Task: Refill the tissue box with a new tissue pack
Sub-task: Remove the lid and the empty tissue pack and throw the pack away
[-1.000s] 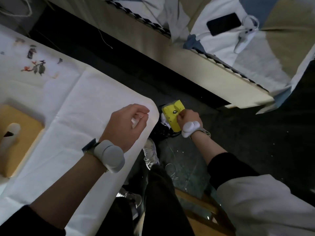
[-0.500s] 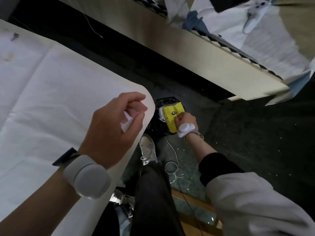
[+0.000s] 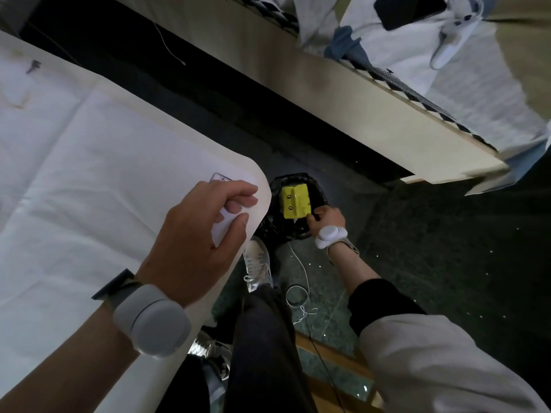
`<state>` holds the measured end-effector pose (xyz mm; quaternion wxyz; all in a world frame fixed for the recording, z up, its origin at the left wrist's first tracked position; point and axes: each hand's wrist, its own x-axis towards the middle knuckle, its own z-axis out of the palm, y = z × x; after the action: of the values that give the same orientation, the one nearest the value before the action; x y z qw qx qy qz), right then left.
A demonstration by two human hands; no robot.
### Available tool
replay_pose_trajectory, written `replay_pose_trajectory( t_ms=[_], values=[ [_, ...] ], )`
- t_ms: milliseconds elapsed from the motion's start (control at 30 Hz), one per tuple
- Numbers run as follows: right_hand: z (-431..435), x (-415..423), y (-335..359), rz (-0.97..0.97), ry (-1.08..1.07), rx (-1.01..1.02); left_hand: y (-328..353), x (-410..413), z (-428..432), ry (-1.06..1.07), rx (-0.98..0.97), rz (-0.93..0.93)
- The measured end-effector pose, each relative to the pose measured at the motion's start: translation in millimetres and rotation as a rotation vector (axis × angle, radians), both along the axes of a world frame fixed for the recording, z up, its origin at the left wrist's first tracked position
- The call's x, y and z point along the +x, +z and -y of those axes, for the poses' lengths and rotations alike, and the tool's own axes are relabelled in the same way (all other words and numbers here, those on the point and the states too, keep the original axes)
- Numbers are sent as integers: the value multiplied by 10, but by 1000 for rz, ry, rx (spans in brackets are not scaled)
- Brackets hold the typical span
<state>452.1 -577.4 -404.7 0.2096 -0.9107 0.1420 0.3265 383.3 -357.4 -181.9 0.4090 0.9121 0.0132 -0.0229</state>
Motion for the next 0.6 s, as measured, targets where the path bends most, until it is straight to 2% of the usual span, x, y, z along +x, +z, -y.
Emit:
replay_pose_trajectory(
  t_ms=[233,433,600],
  values=[
    [-105,65,306,-15,-30,38,2,68,-42,7,-37,-40],
    [-417,376,1204,59,-42,150,360,34,-252,152,-81,-80],
    [-884,593,2081,207,-30,261,802,-140,-618,334,-99,-58]
  ],
)
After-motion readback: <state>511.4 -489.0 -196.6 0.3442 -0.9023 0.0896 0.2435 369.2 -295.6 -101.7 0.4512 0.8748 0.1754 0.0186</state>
